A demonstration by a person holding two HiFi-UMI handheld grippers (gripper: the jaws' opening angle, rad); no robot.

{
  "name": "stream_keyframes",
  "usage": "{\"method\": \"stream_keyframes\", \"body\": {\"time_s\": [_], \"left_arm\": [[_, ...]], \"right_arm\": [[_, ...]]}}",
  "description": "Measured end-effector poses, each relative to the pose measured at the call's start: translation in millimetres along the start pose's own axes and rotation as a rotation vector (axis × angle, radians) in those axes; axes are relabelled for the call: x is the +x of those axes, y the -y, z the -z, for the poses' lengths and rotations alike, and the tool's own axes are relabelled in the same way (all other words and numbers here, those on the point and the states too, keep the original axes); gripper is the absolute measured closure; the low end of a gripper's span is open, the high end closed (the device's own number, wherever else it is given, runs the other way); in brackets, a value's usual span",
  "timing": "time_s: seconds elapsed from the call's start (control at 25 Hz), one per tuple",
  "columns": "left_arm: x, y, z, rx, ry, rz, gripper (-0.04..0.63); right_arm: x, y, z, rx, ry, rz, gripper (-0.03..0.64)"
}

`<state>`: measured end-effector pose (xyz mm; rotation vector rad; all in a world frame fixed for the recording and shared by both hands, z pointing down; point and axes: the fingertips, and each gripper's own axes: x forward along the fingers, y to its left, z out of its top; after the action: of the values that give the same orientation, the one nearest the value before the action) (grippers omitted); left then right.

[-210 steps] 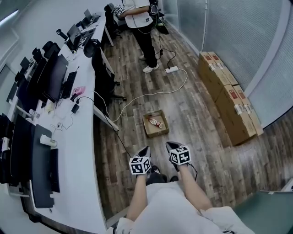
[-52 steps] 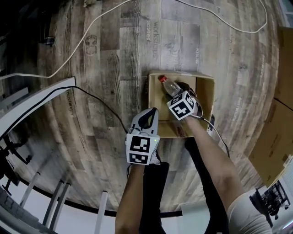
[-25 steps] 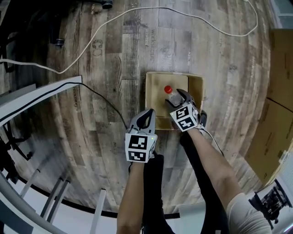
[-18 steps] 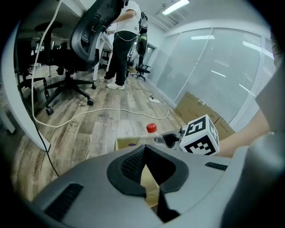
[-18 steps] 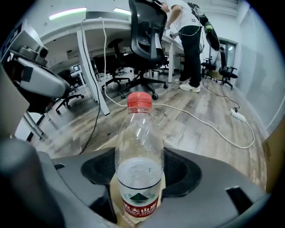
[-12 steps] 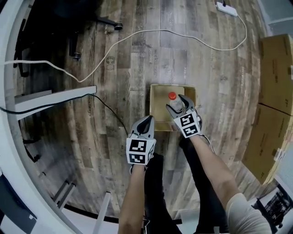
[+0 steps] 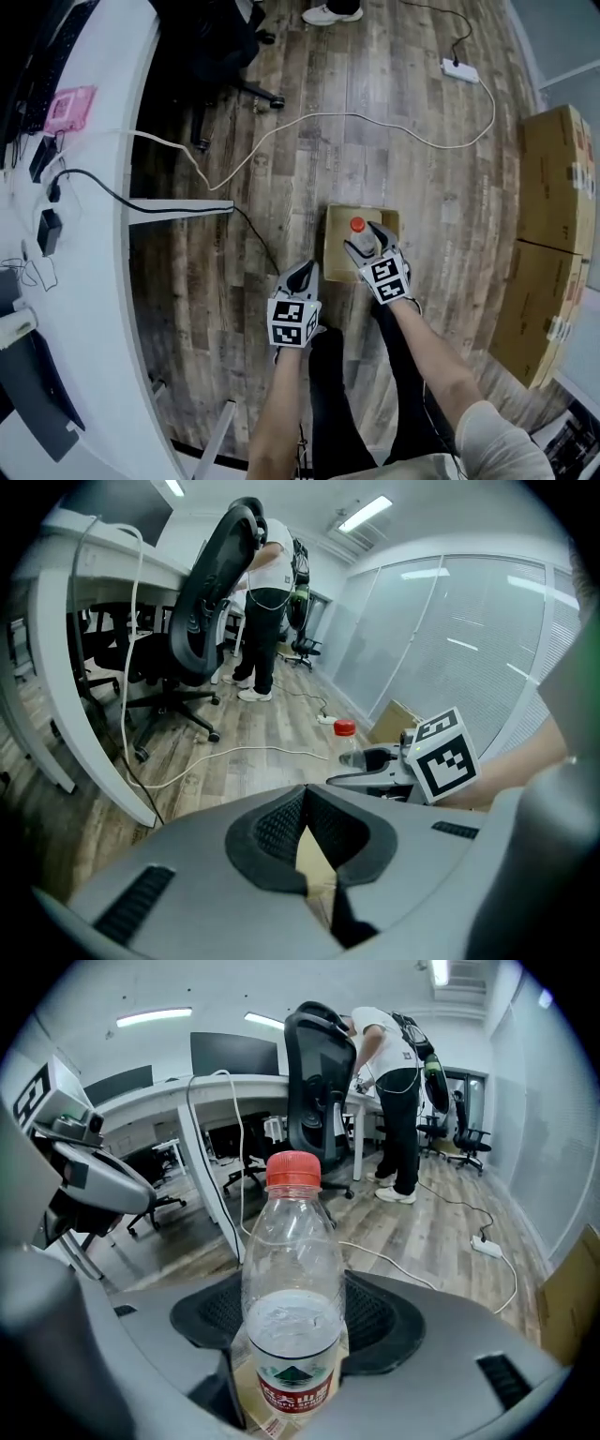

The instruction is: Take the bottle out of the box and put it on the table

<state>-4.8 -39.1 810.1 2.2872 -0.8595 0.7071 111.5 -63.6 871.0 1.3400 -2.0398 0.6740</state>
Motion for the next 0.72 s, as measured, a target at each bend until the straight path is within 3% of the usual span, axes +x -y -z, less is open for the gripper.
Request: {"method": "stream_keyframes", "body": {"time_s": [0.4, 0.72], "left_arm": [[-104.2, 10.0, -72.1, -0.028, 0.05, -0.025, 0.58], [-194.8, 19.2, -136.4, -0.021, 0.113, -0.05, 0.58]], "right_arm": [[-79.0, -50.3, -114.1, -0.02, 0.061, -0.039, 0.314], [-153.3, -113.7, -222.7, -0.102, 0.144, -0.115, 0.314]]}}
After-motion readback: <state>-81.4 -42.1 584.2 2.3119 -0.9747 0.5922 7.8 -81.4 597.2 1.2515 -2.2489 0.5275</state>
